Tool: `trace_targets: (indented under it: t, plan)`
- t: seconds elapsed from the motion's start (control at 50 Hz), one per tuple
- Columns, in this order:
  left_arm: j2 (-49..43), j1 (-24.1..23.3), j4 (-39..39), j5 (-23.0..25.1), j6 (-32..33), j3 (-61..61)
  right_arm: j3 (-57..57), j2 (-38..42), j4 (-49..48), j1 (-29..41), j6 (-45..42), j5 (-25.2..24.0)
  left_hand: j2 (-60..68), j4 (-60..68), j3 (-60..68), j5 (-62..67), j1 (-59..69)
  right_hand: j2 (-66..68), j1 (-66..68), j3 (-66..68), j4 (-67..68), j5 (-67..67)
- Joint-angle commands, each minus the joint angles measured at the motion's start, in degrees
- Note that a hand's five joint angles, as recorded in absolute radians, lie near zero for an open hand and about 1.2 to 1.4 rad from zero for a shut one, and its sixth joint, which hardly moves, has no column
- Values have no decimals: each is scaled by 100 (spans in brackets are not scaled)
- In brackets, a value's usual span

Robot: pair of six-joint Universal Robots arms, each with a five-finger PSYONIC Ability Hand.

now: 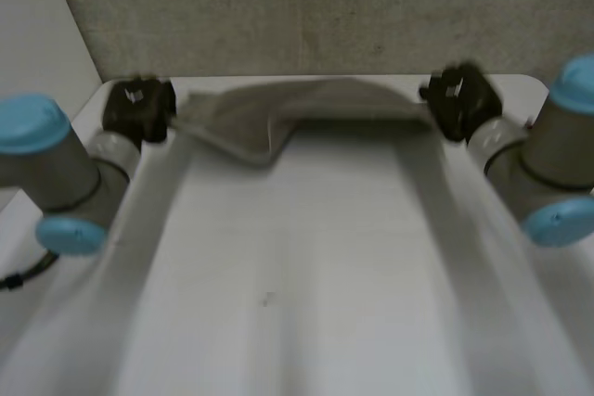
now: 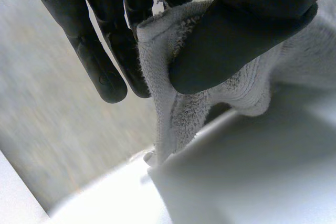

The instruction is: Fold the towel.

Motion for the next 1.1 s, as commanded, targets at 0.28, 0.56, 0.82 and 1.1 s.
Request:
trace_targets:
  t: [0.28, 0.56, 0.82, 1.1]
  plan:
    - [2882, 1263, -2118, 881, 2232, -2840, 1608, -1758, 4194, -851, -1242, 178, 1023, 1024, 1028, 1035, 1093, 1247, 2509, 1191, 1153, 1349]
    - [3416, 2214, -3446, 2729, 2770, -2807, 1831, -2311, 3877, -1284, -1695, -272, 1023, 1024, 1028, 1035, 1093, 1247, 2509, 1191, 1153, 1349]
    - [419, 940, -1879, 1412, 1865, -454, -128, 213, 2391, -607, -647, 475, 1023, 1024, 1028, 1035, 1093, 1247, 2509, 1191, 1153, 1349]
    - [-1498, 298, -1509, 392, 1363, 2078, -1351, 1489, 535, -475, -260, 1126, 1023, 1024, 1028, 1035, 1093, 1247, 2509, 1191, 1153, 1349]
